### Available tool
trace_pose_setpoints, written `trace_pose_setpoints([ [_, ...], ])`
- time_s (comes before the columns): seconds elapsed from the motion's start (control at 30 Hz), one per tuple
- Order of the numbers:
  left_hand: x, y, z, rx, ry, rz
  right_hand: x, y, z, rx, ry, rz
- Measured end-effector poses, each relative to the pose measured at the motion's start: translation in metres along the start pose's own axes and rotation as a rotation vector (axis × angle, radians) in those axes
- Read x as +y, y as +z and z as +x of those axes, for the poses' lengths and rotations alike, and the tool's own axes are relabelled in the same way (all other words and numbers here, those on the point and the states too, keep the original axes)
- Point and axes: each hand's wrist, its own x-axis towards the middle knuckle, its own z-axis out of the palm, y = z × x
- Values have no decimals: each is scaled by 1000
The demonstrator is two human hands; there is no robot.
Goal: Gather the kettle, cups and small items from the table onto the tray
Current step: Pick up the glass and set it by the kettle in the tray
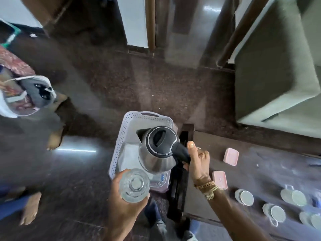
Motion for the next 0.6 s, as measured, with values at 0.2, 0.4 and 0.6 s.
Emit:
trace_pose_setpoints([
  [0.2,-12,9,4,88,-111,11,19,27,31,-21,-45,-102],
  [0.4,-33,17,20,110,-184,38,22,64,65,-60,-167,-213],
  [0.6,-46,20,33,81,-197,45,31,94,95,-149,36,-188],
])
